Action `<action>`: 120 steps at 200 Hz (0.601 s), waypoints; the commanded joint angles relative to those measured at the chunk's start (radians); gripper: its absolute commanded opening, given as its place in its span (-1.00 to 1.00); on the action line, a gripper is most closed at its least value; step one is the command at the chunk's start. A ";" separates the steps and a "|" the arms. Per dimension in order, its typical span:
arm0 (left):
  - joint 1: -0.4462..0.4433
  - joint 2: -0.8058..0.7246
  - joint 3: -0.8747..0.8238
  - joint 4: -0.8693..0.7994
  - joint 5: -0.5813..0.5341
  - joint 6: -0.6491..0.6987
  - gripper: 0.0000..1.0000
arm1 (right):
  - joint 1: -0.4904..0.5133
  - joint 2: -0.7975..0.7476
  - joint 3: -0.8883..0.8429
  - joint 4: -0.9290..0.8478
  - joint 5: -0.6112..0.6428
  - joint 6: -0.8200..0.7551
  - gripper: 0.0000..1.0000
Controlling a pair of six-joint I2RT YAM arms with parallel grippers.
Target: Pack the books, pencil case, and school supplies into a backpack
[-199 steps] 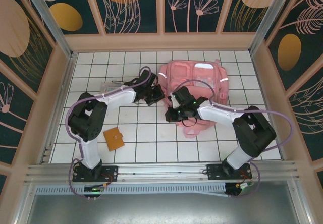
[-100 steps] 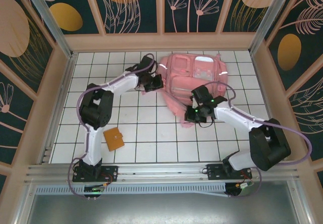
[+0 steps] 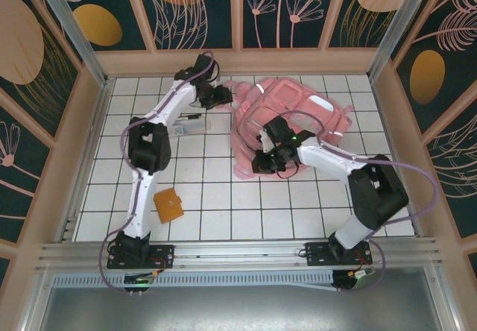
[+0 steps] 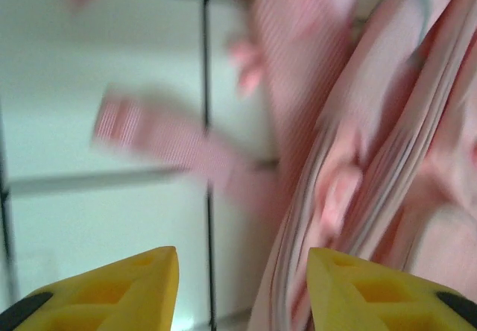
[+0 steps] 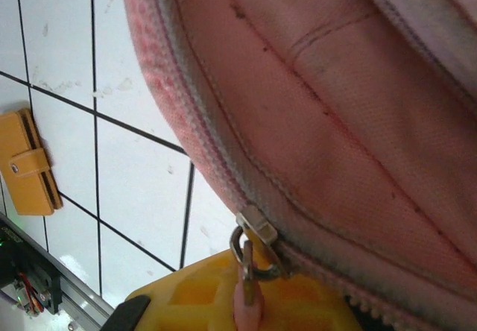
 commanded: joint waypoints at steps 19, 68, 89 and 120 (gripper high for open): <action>-0.038 -0.419 -0.597 0.226 0.031 -0.205 -0.01 | 0.044 0.084 0.088 0.136 -0.046 0.009 -1.00; -0.108 -0.584 -0.911 0.502 0.080 -0.398 0.05 | 0.112 0.158 0.122 0.235 -0.082 0.022 -1.00; -0.138 -0.599 -0.931 0.553 0.052 -0.449 0.05 | 0.128 0.172 0.120 0.284 -0.094 0.056 -1.00; -0.156 -0.570 -1.000 0.592 -0.003 -0.496 0.03 | 0.139 0.183 0.112 0.316 -0.080 0.097 -1.00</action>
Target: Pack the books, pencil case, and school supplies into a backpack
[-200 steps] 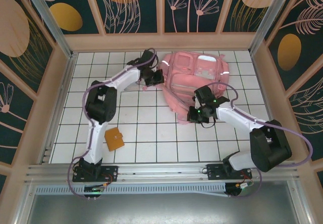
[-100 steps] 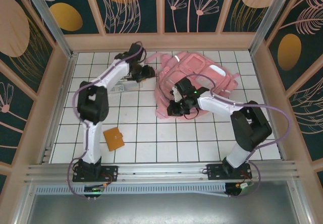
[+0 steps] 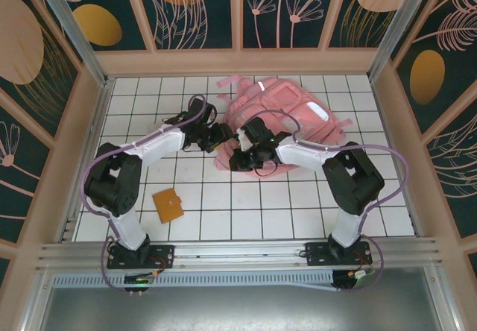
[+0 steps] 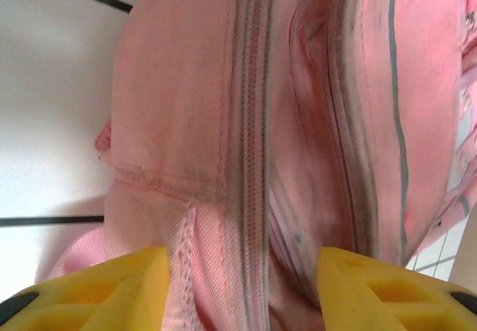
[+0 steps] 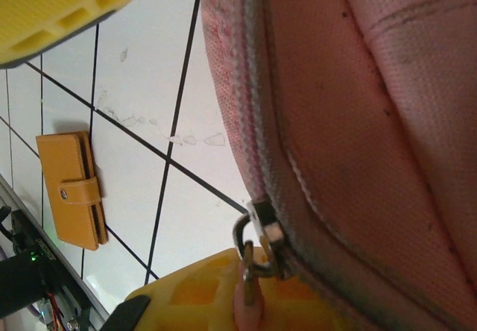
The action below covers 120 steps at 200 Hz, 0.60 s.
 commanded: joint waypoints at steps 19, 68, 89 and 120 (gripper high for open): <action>-0.019 -0.007 -0.124 0.089 -0.135 -0.107 -0.10 | 0.028 0.003 0.002 0.097 -0.027 0.067 -1.00; 0.013 0.011 -0.058 0.029 -0.266 -0.022 -1.00 | 0.024 -0.119 -0.132 -0.053 0.044 0.191 -1.00; 0.040 0.015 -0.026 0.007 -0.283 0.018 -1.00 | 0.005 -0.178 -0.195 -0.157 0.086 0.201 -1.00; 0.090 0.012 0.006 0.001 -0.272 0.066 -1.00 | -0.064 -0.280 -0.314 -0.235 0.140 0.169 -1.00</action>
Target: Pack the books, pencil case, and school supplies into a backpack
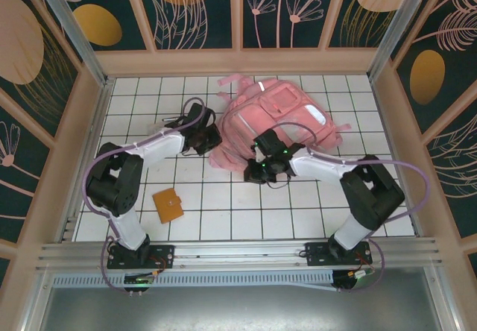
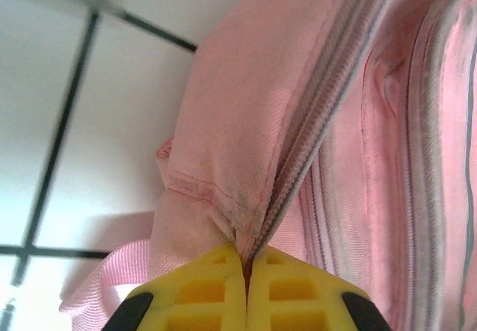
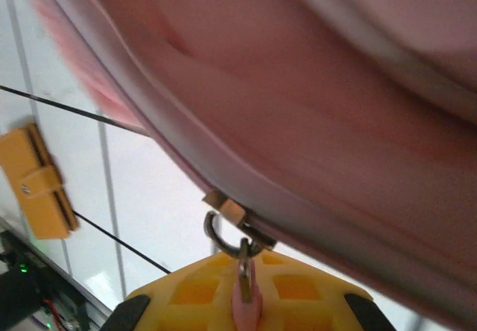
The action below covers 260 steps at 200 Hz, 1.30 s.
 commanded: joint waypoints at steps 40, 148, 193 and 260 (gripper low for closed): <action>0.095 0.061 0.166 -0.071 -0.078 0.215 -1.00 | -0.228 -0.163 -0.188 -0.243 0.166 -0.103 -1.00; 0.111 0.248 0.425 -0.247 -0.107 0.574 -1.00 | -0.430 -0.074 -0.226 -0.150 0.601 -0.146 -1.00; 0.106 0.235 0.428 -0.253 0.056 0.617 -1.00 | -0.462 -0.139 -0.218 -0.161 0.460 -0.190 -0.46; -0.050 -0.036 0.047 -0.062 0.284 0.389 -0.57 | -0.510 -0.423 -0.069 -0.336 0.355 -0.280 0.00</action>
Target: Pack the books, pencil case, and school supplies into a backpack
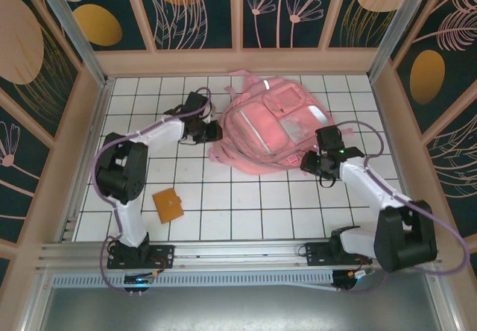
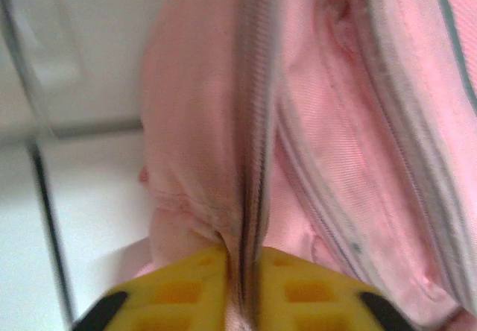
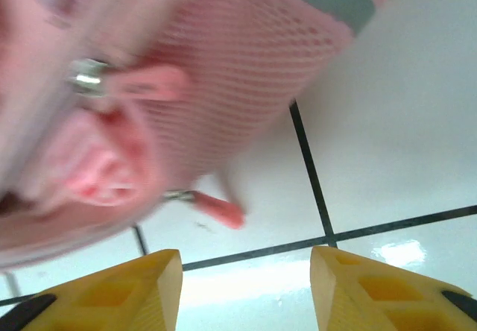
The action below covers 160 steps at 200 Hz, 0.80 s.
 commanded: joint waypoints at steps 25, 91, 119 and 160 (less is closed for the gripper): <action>-0.126 -0.268 -0.112 0.000 0.041 0.010 -0.32 | -0.087 -0.037 0.111 -0.079 -0.033 -0.072 0.02; -0.300 -0.235 0.123 -0.109 -0.115 0.597 0.18 | -0.294 0.089 0.170 0.017 -0.166 -0.101 0.04; -0.385 -0.099 0.191 -0.098 -0.179 0.819 0.24 | -0.319 0.090 0.162 0.027 -0.170 -0.107 0.05; -0.409 0.040 0.267 -0.101 -0.207 1.033 0.41 | -0.360 0.049 0.128 0.035 -0.165 -0.116 0.07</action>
